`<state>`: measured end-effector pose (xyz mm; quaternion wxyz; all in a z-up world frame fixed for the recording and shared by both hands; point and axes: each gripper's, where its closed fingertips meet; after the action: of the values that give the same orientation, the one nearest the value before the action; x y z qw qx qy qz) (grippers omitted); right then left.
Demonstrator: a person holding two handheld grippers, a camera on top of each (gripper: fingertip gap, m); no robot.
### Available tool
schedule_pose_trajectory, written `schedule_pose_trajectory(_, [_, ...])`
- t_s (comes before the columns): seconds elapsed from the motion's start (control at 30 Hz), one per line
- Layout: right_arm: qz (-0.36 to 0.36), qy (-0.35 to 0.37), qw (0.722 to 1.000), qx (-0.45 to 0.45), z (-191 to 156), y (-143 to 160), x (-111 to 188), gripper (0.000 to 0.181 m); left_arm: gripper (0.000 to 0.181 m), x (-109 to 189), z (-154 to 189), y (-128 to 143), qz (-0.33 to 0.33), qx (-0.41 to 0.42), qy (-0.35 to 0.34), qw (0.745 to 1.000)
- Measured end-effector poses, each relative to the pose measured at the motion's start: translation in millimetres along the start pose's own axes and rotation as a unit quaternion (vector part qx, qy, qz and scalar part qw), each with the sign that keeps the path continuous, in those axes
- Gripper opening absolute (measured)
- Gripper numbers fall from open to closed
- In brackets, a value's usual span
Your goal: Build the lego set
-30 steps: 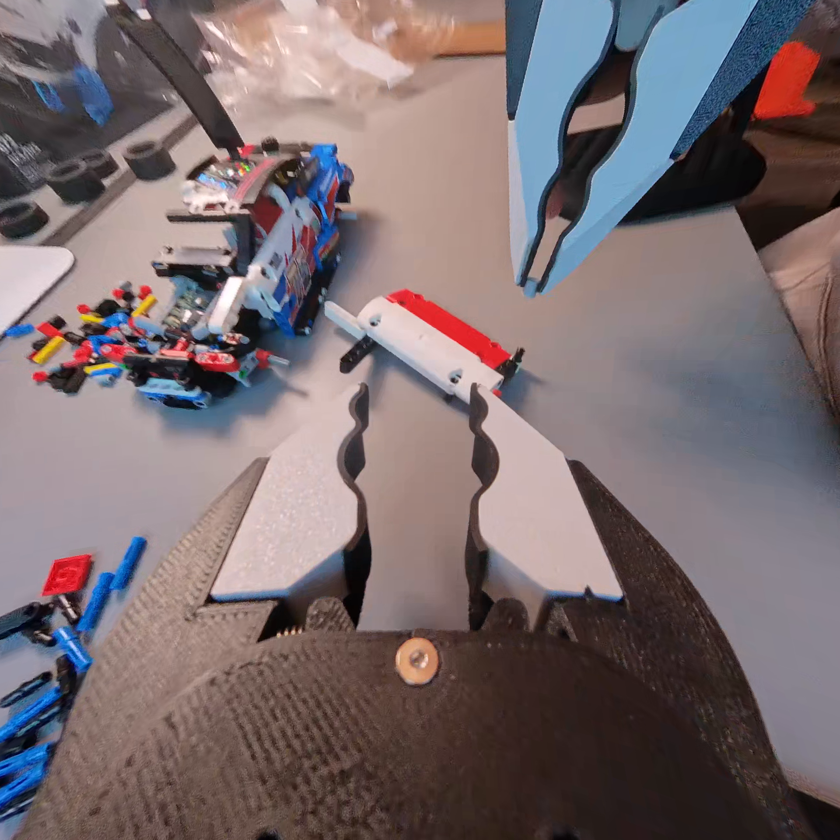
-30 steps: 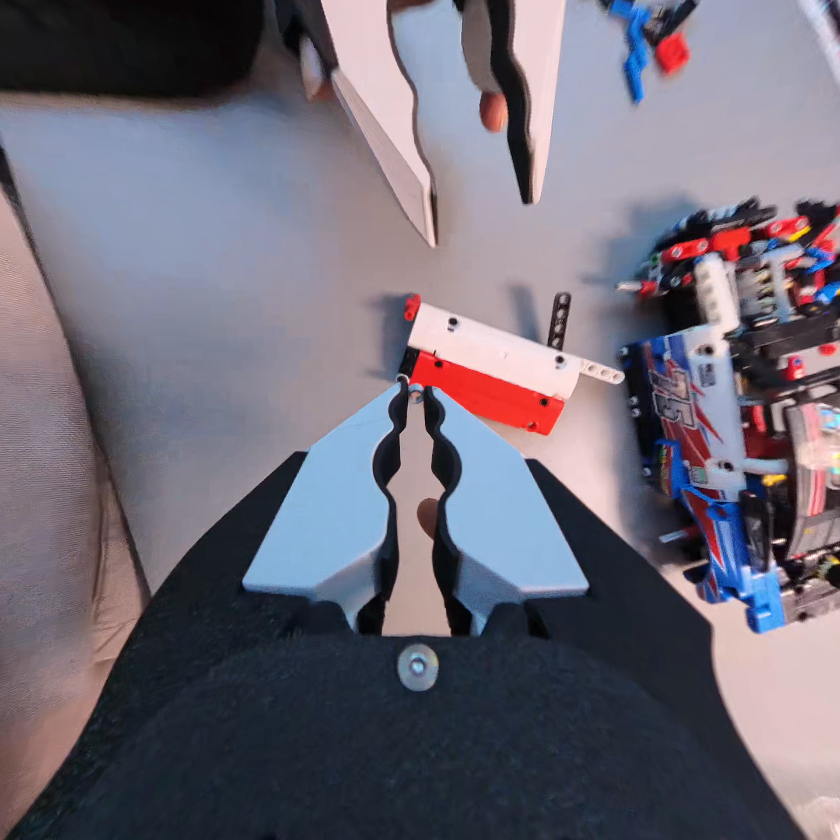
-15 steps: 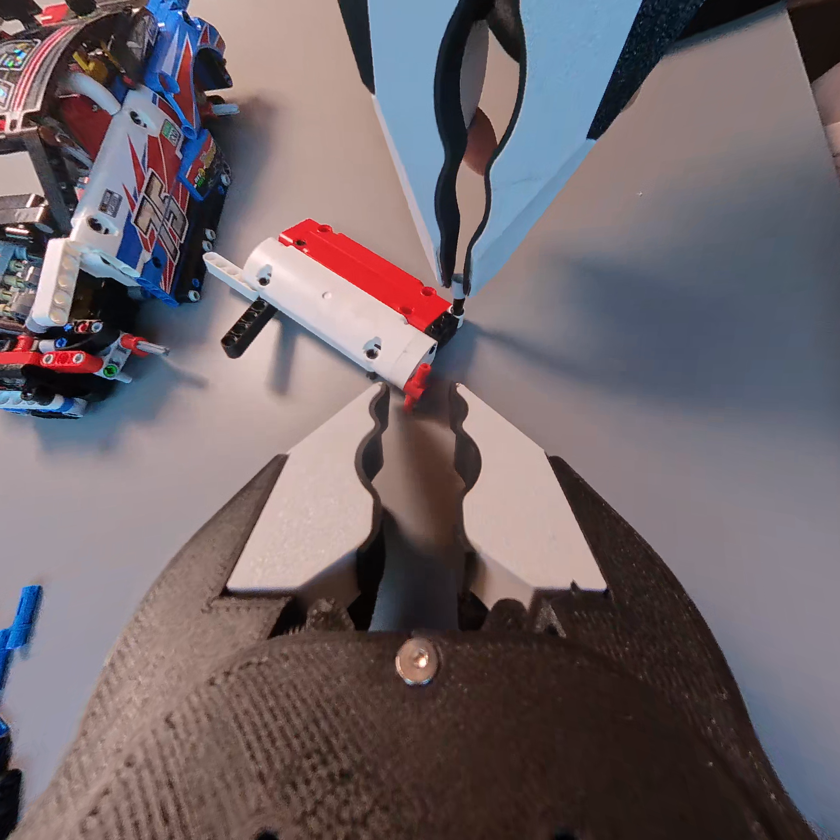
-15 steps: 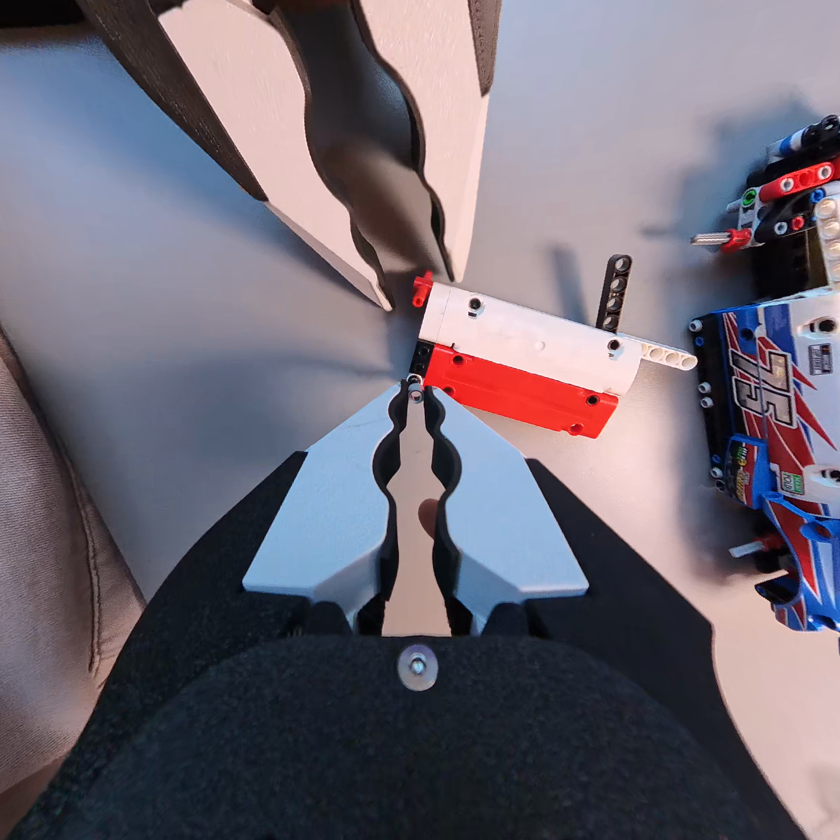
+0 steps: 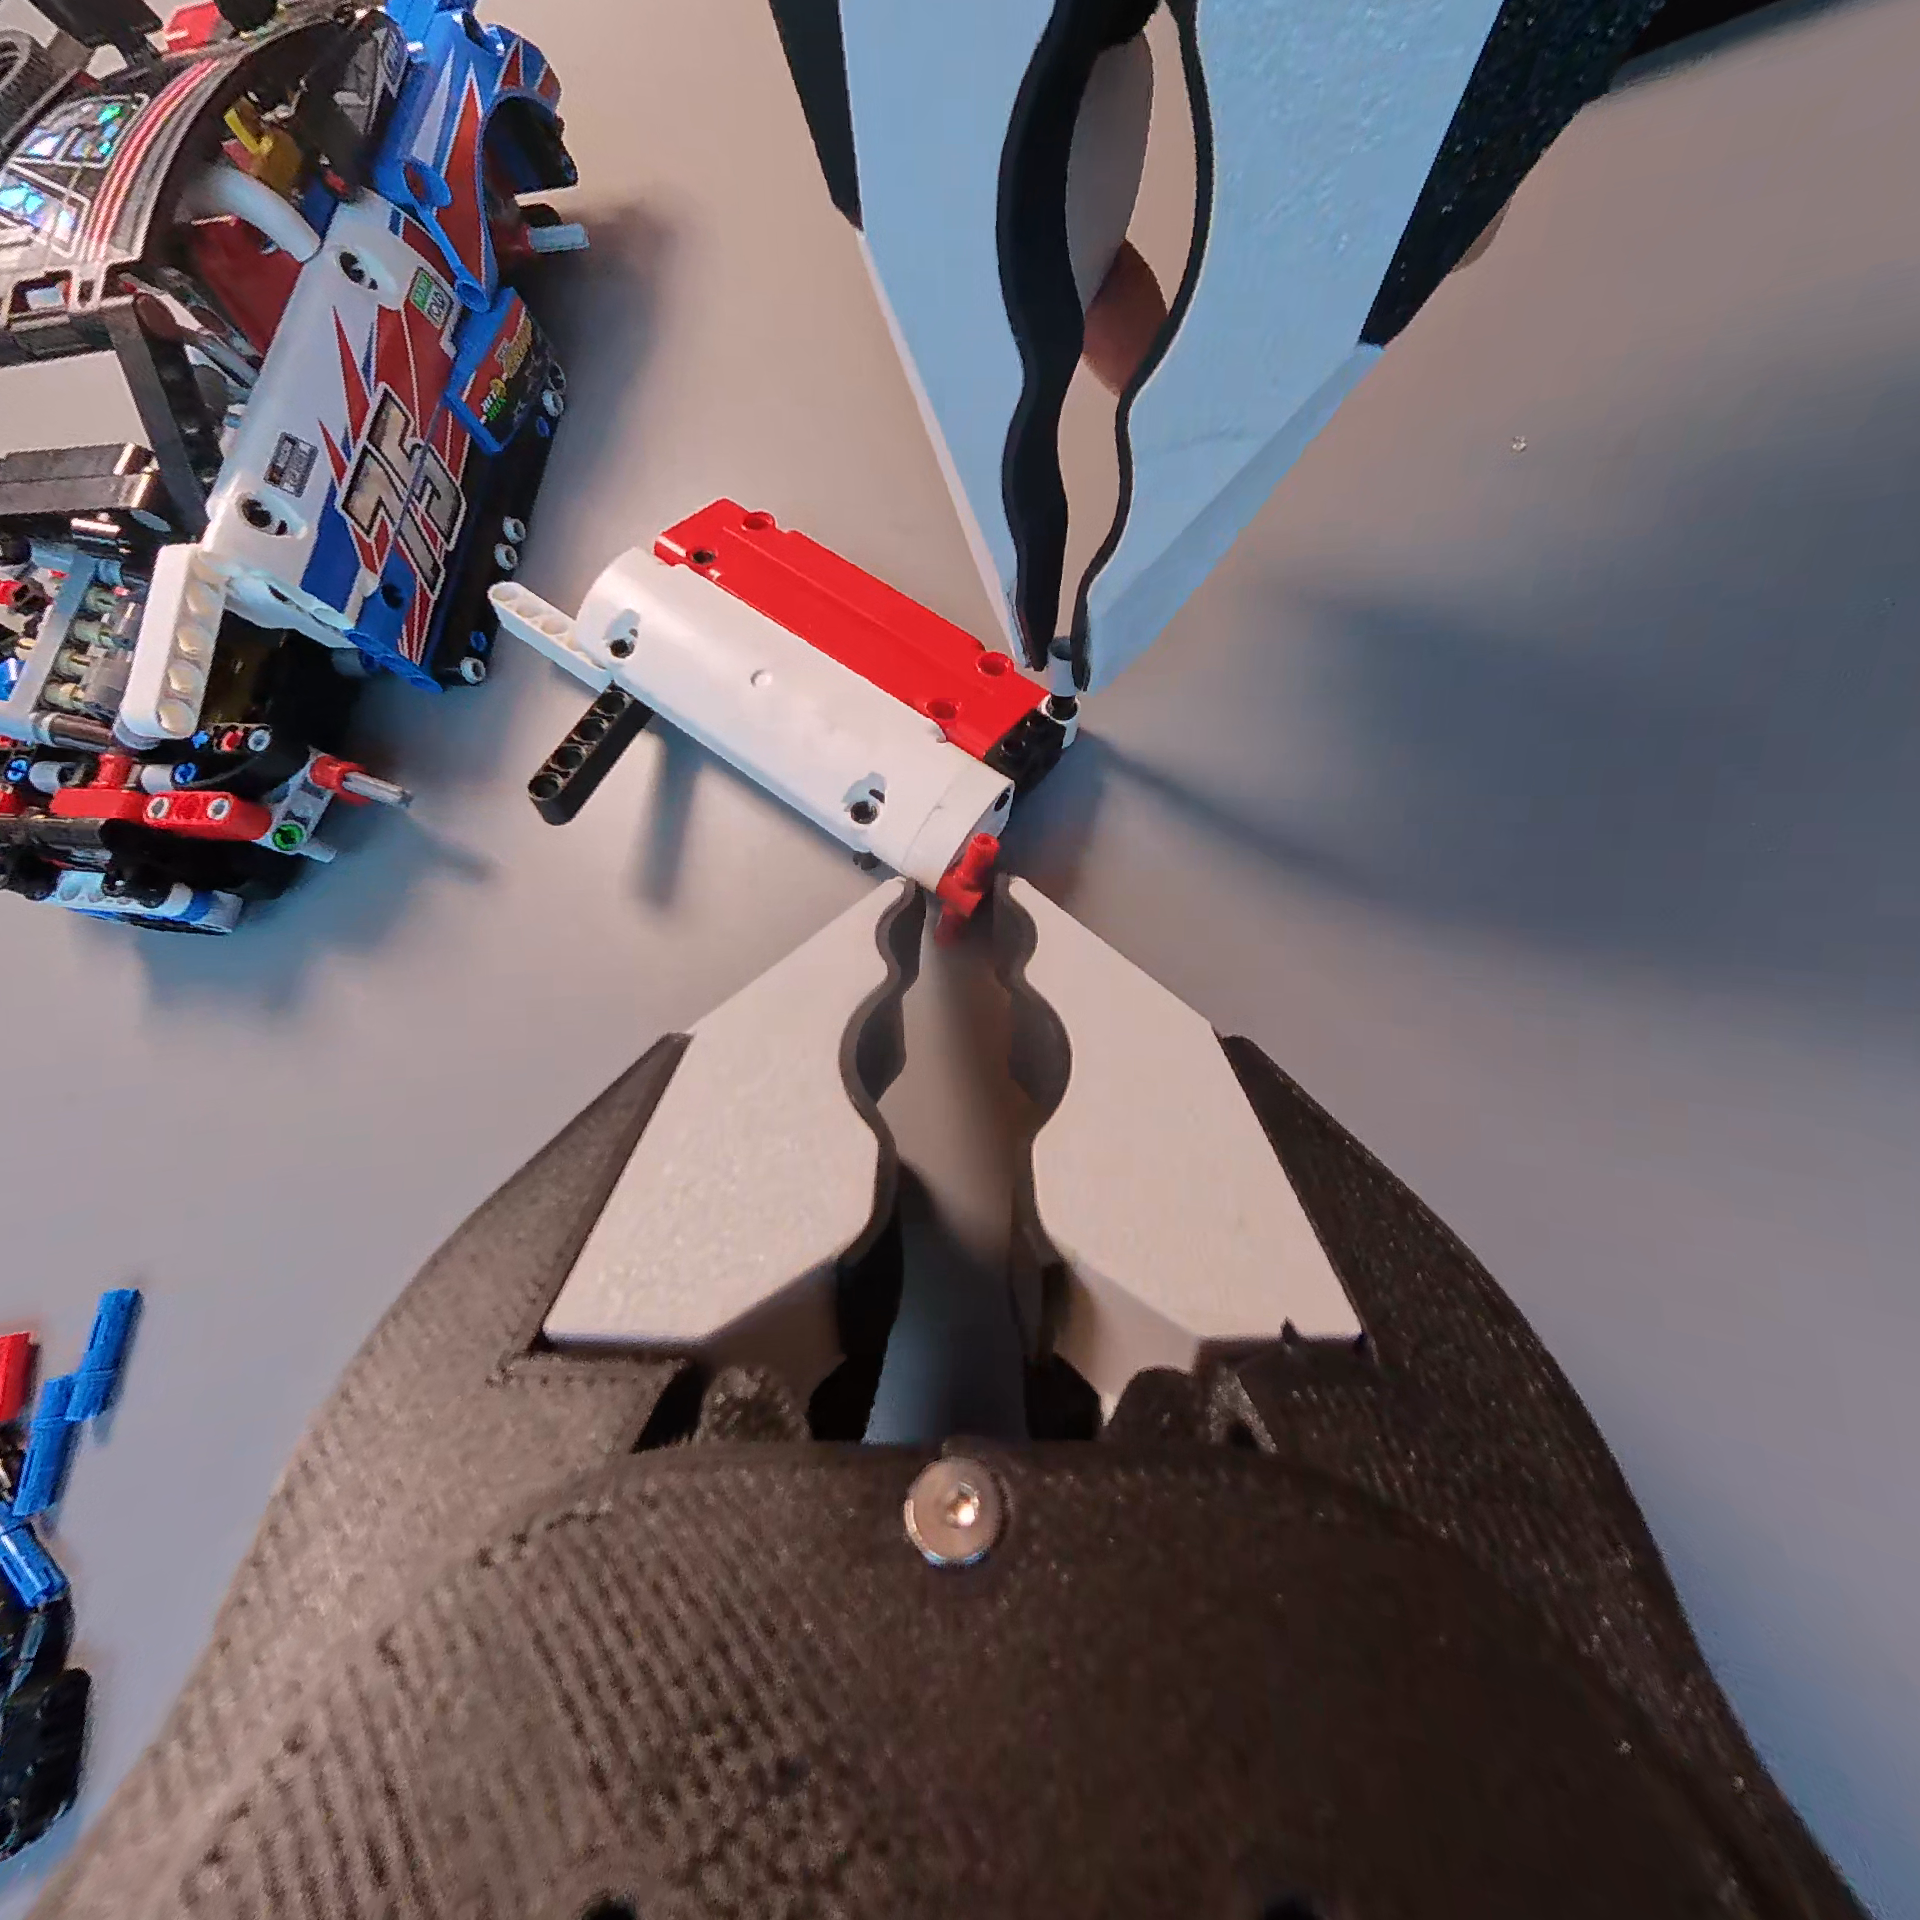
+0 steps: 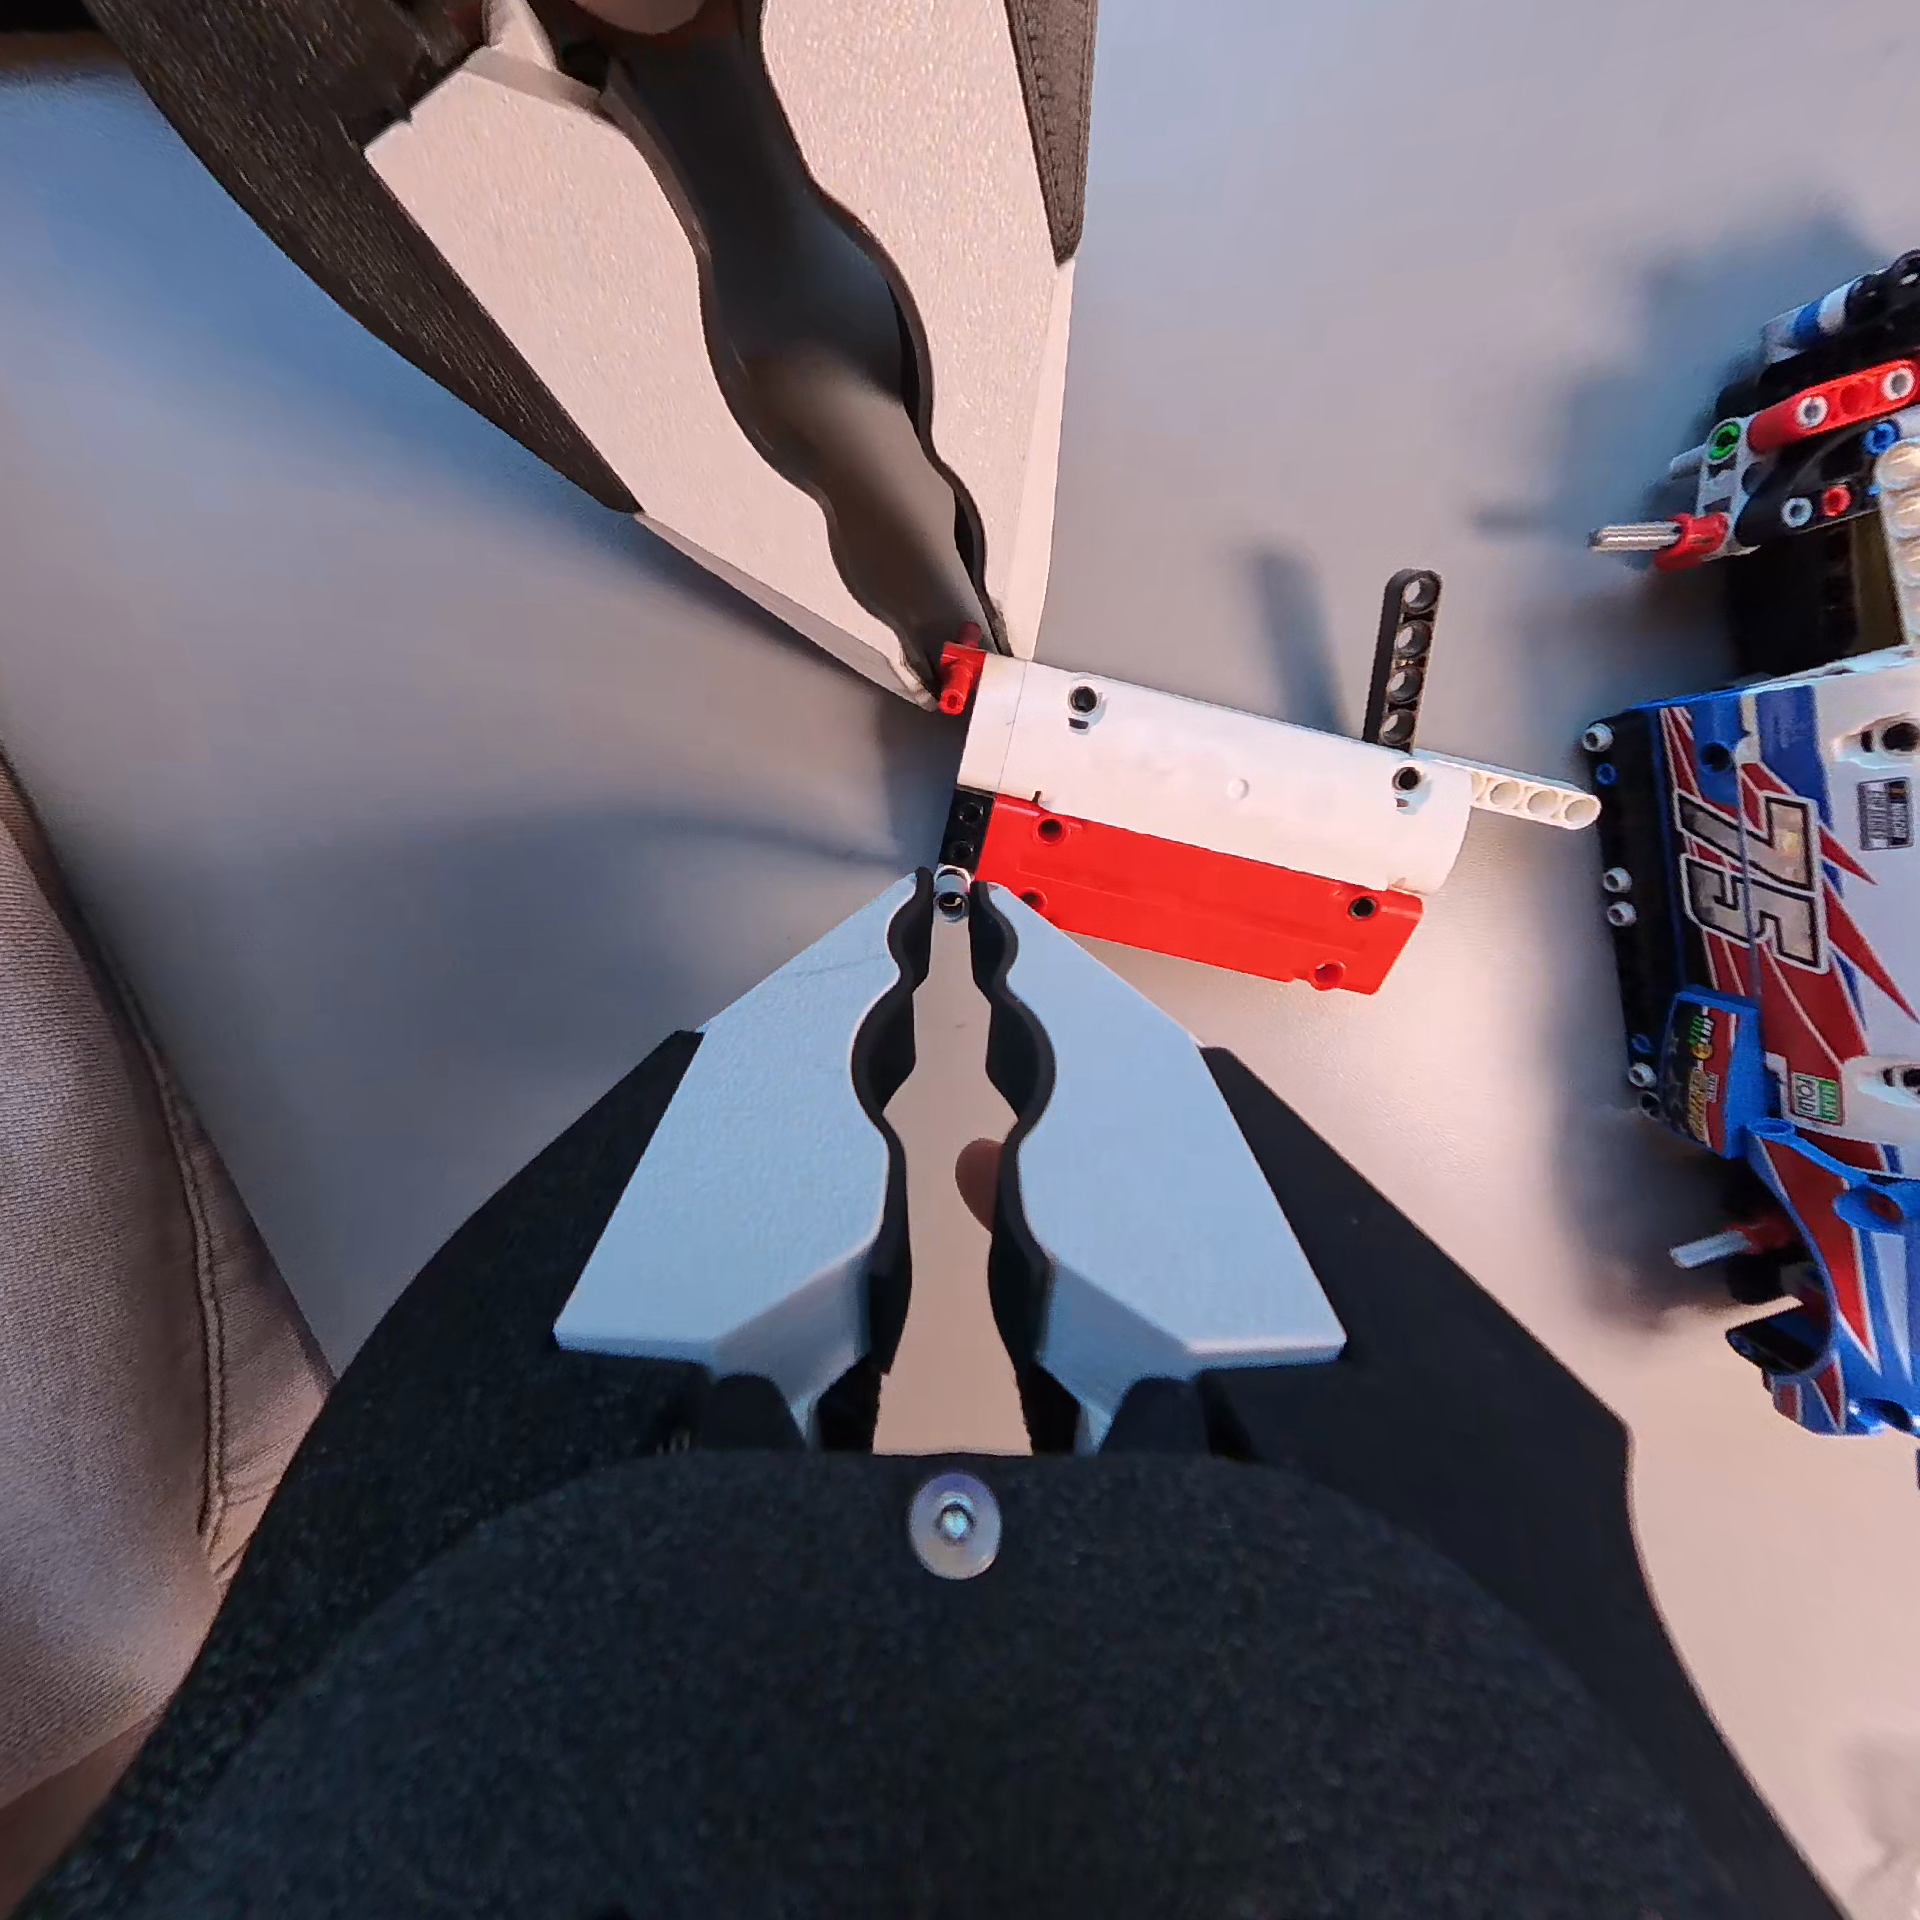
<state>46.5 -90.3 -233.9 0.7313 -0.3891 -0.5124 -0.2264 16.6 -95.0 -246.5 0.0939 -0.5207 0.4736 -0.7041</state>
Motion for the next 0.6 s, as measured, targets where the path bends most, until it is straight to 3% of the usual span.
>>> schedule_pose_trajectory(0.6, [-0.037, 0.001, 0.999, 0.029, -0.7, 3.4, -8.1, 0.003, 0.009, -0.3, 3.2, 0.9, 0.0, -0.007, -0.002, 1.0])
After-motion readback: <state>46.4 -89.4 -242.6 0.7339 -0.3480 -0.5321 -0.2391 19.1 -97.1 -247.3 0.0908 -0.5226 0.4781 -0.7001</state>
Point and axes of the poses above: each gripper's, where its closed fingertips meet, x back along the fingers, y out of its underside, z = x × y across the jaws, and after that the axes turned 15 degrees about x, right-handed
